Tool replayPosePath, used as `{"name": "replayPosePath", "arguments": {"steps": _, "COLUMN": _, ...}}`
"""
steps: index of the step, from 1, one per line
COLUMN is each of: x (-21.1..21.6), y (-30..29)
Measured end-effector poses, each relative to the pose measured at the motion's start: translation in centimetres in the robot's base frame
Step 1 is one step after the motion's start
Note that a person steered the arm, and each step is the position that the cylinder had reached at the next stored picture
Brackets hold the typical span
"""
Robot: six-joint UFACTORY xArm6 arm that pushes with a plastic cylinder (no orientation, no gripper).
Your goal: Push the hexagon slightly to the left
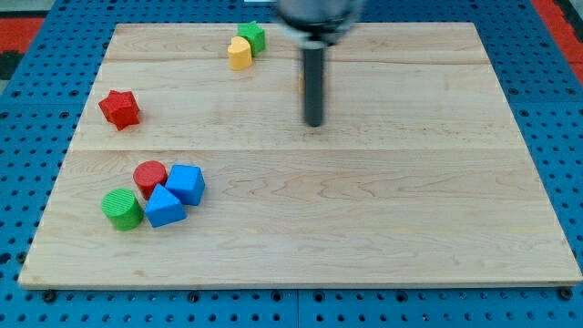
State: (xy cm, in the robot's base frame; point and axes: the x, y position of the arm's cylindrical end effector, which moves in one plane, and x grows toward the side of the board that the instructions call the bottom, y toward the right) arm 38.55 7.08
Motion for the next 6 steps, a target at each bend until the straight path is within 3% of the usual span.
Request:
{"name": "replayPosePath", "arguments": {"steps": 1, "x": -4.6, "y": 7.2}}
{"name": "replayPosePath", "arguments": {"steps": 3, "x": -5.3, "y": 5.3}}
{"name": "replayPosePath", "arguments": {"steps": 5, "x": -3.6, "y": -5.9}}
{"name": "replayPosePath", "arguments": {"steps": 6, "x": -3.3, "y": -5.6}}
